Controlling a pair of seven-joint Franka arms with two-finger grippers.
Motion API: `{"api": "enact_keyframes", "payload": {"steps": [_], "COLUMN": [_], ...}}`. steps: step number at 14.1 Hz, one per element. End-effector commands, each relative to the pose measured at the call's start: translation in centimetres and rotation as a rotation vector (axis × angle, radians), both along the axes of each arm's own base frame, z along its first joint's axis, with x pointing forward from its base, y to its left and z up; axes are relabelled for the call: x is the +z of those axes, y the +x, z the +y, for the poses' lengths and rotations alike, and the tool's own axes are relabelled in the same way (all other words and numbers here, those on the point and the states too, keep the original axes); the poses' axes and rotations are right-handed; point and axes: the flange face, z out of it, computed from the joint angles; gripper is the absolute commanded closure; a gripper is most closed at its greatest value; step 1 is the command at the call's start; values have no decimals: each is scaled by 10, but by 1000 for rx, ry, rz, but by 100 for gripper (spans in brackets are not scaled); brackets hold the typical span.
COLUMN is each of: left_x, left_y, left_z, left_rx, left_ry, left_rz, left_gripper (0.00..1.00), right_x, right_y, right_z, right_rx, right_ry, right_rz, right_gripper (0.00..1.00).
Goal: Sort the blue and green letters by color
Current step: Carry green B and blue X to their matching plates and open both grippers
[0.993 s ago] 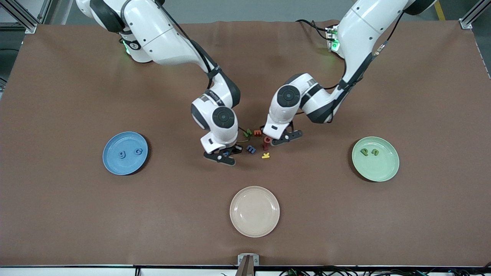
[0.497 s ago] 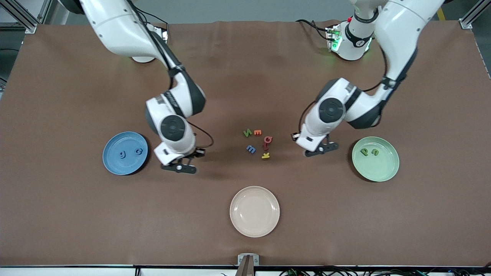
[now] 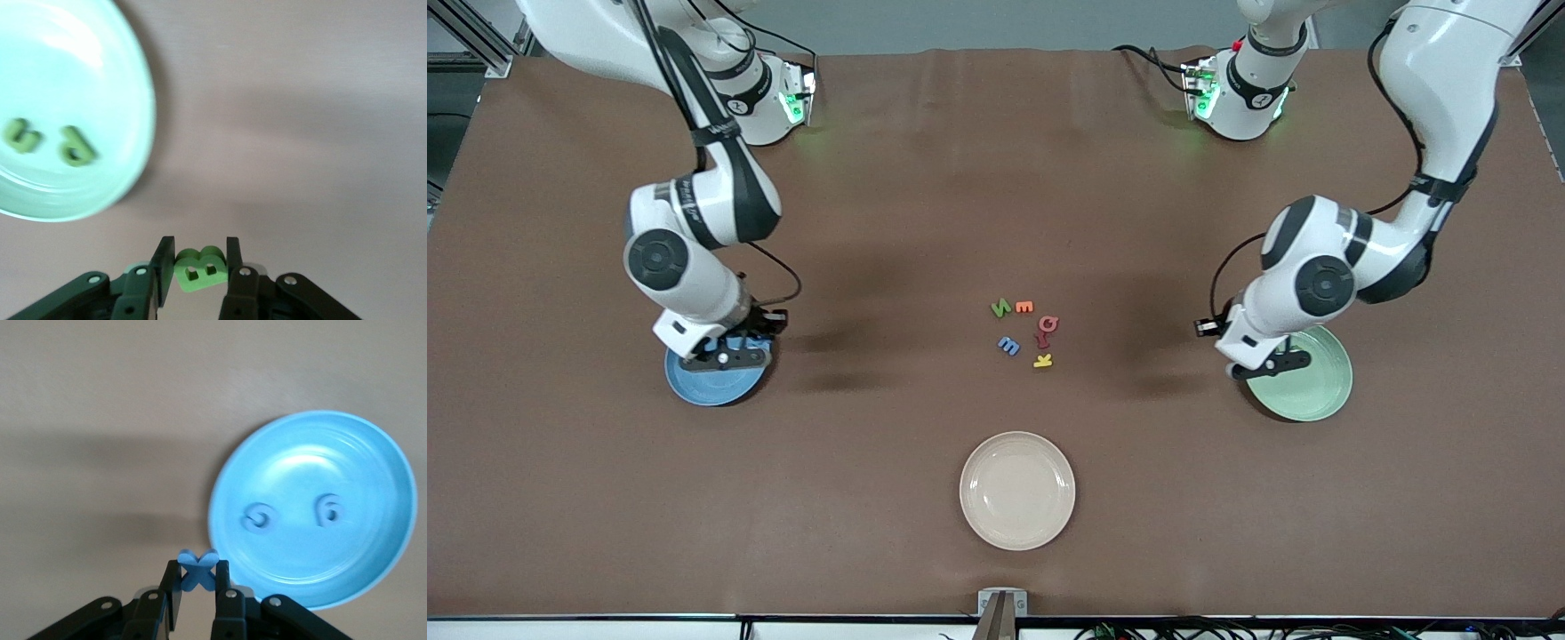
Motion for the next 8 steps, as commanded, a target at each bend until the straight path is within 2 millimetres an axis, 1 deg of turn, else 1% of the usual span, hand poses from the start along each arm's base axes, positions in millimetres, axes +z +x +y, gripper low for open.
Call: {"api": "enact_keyframes", "payload": {"steps": [1, 3, 4, 5, 6, 7, 8], "left_x": [6, 4, 2, 1, -3, -5, -7], "left_y": [-9, -4, -2, 1, 3, 7, 11], "left_z": [47, 88, 104, 121, 134, 144, 150], "left_rx": [-55, -73, -91, -94, -95, -92, -93], "left_ry": [33, 54, 57, 58, 56, 50, 50], "left_rz": [-10, -17, -21, -41, -58, -82, -100], "left_gripper": [94, 94, 94, 94, 94, 94, 94], "right_x": [-2, -16, -22, -29, -31, -33, -34], "right_y": [-31, -39, -44, -49, -50, -50, -50], "right_z": [-38, -72, -83, -92, -97, -100, -102], "right_rx": [62, 98, 109, 114, 109, 103, 100], "right_ry": [12, 23, 27, 29, 30, 30, 30], "right_rz": [-5, -5, -15, -18, -16, -13, -11], "right_gripper": [100, 100, 100, 100, 99, 91, 49]}}
